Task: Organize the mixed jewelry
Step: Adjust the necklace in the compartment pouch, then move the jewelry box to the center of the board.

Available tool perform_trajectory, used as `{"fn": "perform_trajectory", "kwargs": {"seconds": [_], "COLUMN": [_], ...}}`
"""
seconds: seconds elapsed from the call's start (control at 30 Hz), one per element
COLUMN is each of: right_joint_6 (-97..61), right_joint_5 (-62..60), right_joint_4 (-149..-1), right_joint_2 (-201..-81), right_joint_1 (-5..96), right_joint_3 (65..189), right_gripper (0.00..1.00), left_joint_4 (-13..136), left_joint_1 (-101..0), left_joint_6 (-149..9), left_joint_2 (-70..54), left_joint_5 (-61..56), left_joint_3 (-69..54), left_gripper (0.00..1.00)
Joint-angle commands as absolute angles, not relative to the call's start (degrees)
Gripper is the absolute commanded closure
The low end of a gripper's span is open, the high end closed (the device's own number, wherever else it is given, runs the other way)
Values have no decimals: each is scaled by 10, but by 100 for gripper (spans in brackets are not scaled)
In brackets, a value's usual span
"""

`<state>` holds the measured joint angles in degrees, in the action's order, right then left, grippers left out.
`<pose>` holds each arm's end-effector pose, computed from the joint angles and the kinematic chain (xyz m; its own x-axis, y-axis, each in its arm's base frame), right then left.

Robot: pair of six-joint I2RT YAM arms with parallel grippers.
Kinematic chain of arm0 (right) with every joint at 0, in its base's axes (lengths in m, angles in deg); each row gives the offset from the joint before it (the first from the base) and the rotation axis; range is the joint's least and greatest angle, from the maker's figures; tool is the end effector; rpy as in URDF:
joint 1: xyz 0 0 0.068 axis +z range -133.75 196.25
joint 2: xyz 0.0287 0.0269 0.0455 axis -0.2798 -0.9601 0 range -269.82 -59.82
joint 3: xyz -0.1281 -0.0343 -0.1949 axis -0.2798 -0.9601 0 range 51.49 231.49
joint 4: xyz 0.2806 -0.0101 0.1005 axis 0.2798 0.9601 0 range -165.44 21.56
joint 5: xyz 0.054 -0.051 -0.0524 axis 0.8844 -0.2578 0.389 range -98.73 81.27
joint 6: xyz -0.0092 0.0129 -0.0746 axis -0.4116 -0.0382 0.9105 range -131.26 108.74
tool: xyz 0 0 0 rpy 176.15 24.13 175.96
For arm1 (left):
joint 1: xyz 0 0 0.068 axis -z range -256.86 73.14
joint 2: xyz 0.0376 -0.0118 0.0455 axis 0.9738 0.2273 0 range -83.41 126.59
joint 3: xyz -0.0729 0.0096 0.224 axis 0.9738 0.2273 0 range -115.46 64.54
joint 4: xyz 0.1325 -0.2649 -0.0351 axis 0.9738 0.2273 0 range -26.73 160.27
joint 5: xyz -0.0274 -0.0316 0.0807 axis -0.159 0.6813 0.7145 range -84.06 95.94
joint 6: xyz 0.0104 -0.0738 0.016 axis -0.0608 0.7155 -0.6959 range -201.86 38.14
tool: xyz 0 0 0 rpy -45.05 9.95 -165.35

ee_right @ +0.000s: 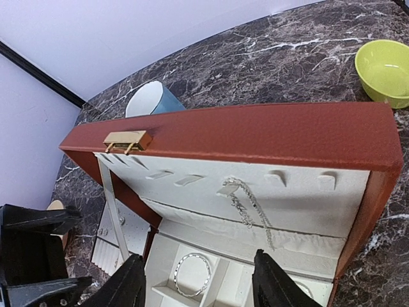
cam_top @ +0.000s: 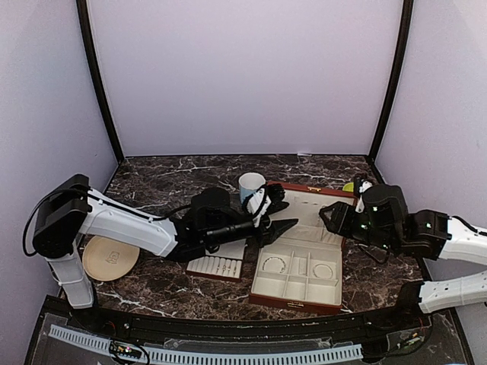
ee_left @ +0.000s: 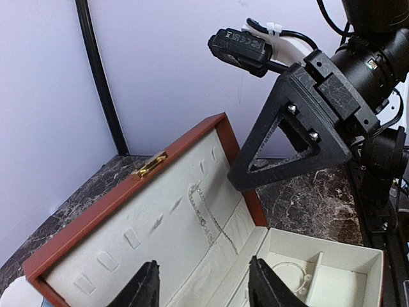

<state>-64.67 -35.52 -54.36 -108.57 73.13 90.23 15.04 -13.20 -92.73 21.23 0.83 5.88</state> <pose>0.1742 0.2138 0.2248 -0.5992 0.3934 -0.6973 -0.0935 0.8306 0.5489 0.1971 -0.4108 0.1746 0.1929 0.0337 -0.9806 0.9120 0.3624 0.1919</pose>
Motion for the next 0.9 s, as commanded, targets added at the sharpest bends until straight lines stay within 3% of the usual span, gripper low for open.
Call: {"fn": "perform_trajectory", "kwargs": {"seconds": [0.0, 0.13, 0.23, 0.37, 0.53, 0.7, 0.87], "right_joint_6": [-622, -623, -626, -662, -730, -771, -770], "right_joint_5": [-364, -352, -330, -320, -296, -278, -271], "right_joint_4": [-528, -481, -445, -374, -335, -404, -467], "right_joint_2": [-1068, -1044, -1026, -1020, -1009, -1023, -1068], "right_joint_1": [727, 727, 726, 727, 727, 718, 710], "right_joint_3": [908, 915, 912, 916, 871, 785, 760], "right_gripper": [43, 42, 30, 30, 31, 44, 50], "left_joint_4": [153, 207, 271, 376, 508, 557, 552], "left_joint_1": [-132, -140, -146, -172, -244, -310, -339], "left_joint_6": [-852, -807, -782, -714, -594, -525, -499], "left_joint_2": [148, 78, 5, -73, -136, -138, -133], "left_joint_5": [35, 94, 141, 189, 153, 87, 61], "left_joint_3": [109, 158, 195, 232, 260, 284, 299], "left_gripper": [50, 47, 43, 37, 33, 32, 32]}}
